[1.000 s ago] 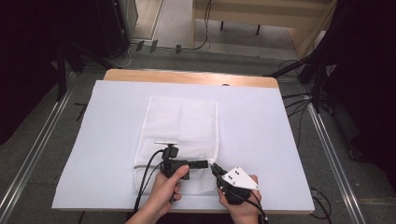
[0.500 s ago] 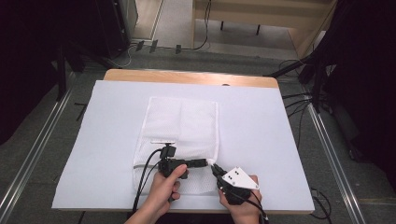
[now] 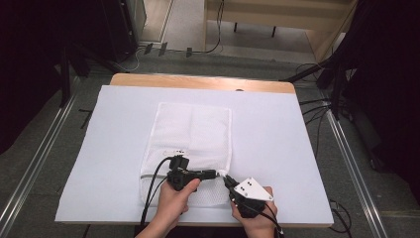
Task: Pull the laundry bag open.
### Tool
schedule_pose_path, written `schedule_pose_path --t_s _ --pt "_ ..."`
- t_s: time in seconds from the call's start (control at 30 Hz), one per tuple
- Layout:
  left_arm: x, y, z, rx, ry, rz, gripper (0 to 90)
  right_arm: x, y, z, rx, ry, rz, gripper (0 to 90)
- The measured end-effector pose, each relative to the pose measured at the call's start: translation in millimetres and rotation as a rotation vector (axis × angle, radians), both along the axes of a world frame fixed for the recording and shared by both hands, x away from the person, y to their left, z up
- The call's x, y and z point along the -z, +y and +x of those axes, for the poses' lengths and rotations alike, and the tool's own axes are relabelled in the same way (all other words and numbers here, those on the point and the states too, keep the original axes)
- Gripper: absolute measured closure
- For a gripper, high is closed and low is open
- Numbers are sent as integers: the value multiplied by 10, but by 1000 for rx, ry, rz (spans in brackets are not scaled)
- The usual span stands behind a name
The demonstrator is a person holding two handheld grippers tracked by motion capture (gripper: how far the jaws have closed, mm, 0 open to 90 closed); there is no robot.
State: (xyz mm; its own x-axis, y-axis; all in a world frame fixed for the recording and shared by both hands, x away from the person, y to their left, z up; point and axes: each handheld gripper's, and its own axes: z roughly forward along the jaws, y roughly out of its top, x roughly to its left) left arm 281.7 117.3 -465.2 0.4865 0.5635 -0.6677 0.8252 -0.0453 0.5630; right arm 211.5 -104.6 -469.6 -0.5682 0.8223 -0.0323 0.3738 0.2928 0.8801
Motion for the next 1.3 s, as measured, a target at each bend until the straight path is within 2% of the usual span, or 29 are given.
schedule_pose_path --t_s 0.07,0.2,0.3,0.37,0.43,0.5,0.7,0.9,0.97,1.07,1.3 --pt "7 9 -4 -3 -12 32 881 -6 -6 -1 6 2 -2 892" --pt "-9 33 -33 -11 -35 69 880 -11 -22 2 11 10 -6 892" --pt "-23 65 -55 -9 -65 120 881 -9 -18 2 14 9 -14 893" --pt "-17 92 -69 -22 -68 138 880 -9 -18 3 15 11 -17 893" --pt "-15 132 -93 -34 -98 190 880 -9 -29 7 19 11 -21 893" --pt "-18 185 -123 -45 -112 216 880 -11 -40 7 23 19 -18 894" --pt "-32 447 -153 -87 -96 224 880 -11 -55 10 28 15 -26 893" --pt "-81 653 -195 -102 -112 274 879 -2 -57 6 19 20 -36 894" --pt "-80 735 -210 -132 -119 304 880 2 -56 6 23 15 -46 894" --pt "-54 964 -216 -171 -87 273 880 -3 -96 15 36 19 -44 894" --pt "-60 1360 -313 -221 -65 266 880 -17 -143 16 42 22 -42 894"
